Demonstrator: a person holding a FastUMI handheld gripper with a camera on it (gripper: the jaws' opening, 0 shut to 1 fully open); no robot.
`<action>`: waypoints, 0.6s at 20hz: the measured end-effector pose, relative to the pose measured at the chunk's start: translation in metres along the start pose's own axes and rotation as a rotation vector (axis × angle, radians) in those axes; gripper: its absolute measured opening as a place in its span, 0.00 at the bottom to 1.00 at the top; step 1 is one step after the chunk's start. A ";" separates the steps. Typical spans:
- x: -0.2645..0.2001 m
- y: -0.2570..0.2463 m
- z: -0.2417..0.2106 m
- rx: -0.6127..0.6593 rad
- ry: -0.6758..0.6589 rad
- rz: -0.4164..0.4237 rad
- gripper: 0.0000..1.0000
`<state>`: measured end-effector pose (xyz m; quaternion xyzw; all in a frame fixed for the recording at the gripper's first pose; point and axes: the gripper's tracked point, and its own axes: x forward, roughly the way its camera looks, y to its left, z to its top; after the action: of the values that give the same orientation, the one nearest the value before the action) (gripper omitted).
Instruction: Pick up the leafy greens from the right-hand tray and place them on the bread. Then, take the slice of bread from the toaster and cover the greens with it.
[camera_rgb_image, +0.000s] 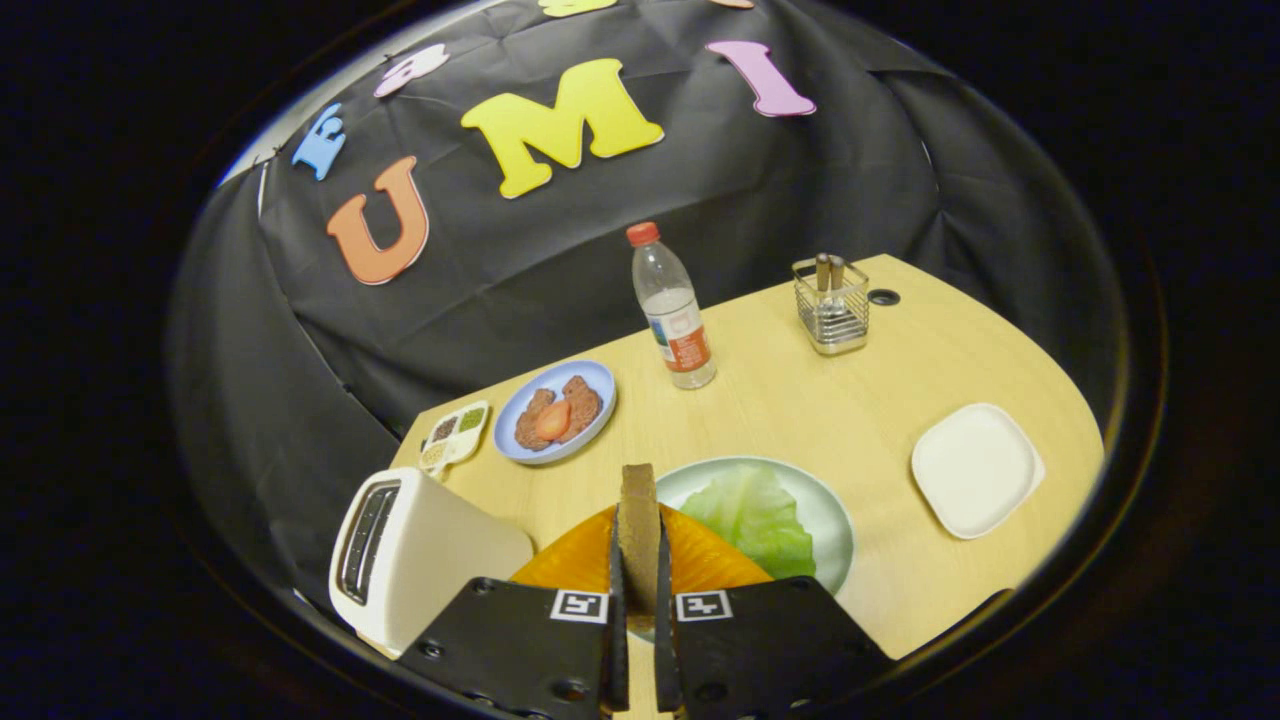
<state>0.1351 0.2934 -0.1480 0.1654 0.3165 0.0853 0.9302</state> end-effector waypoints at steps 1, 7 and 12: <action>0.003 -0.003 -0.002 0.002 0.008 0.008 0.10; 0.016 -0.029 -0.005 -0.016 0.022 0.016 0.11; 0.023 -0.051 -0.005 -0.009 0.035 0.025 0.22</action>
<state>0.1526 0.2534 -0.1832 0.1635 0.3301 0.1015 0.9241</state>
